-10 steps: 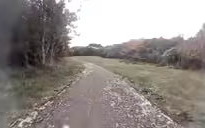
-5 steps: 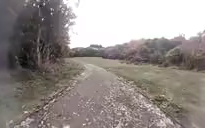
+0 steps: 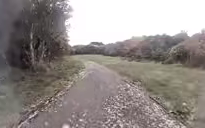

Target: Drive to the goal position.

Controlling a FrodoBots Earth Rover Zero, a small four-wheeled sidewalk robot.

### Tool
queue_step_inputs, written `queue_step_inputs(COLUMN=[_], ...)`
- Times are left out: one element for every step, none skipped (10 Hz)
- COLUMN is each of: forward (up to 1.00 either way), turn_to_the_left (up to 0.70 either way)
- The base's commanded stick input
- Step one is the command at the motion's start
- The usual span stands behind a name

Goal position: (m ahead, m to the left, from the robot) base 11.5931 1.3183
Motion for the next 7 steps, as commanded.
queue_step_inputs(forward=[1.0,1.0,1.0,1.0,1.0,1.0,1.0], turn_to_the_left=[0.0,0.0,0.0,0.0,0.0,0.0,0.0])
